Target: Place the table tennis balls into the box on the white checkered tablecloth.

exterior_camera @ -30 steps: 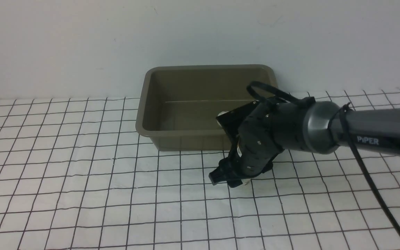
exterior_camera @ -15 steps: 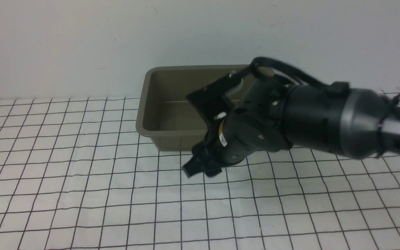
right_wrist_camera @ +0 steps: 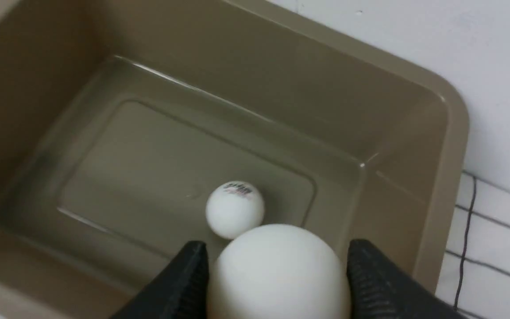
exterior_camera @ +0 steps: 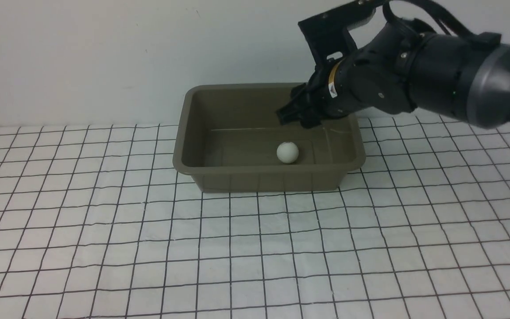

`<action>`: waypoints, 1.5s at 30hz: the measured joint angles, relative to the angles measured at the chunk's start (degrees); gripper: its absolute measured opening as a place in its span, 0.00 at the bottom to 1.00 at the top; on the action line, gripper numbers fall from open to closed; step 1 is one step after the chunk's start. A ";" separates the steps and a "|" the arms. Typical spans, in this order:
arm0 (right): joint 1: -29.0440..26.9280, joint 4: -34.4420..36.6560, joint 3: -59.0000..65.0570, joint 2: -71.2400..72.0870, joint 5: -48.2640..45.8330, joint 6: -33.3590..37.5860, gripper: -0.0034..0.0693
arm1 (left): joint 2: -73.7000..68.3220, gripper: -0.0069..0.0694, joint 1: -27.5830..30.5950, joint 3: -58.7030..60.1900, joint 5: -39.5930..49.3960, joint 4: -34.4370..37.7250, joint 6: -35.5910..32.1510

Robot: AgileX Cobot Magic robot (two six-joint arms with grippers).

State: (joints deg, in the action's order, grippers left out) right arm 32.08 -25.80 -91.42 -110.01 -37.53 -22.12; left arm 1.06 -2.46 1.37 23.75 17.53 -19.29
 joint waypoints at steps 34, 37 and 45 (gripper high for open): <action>-1.39 -3.22 -4.10 -13.59 7.87 2.51 0.69 | 0.00 0.09 0.00 0.00 0.00 0.00 0.00; -1.39 -3.33 -4.10 -13.54 6.18 2.43 0.69 | 0.00 0.09 0.00 0.00 0.00 0.00 0.00; -1.39 -8.88 -4.05 -5.50 -0.33 2.43 0.43 | 0.00 0.09 0.00 0.00 0.00 0.00 0.00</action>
State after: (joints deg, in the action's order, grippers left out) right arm 30.69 -34.68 -95.47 -115.51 -37.86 -19.68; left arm 1.06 -2.46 1.37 23.75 17.53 -19.29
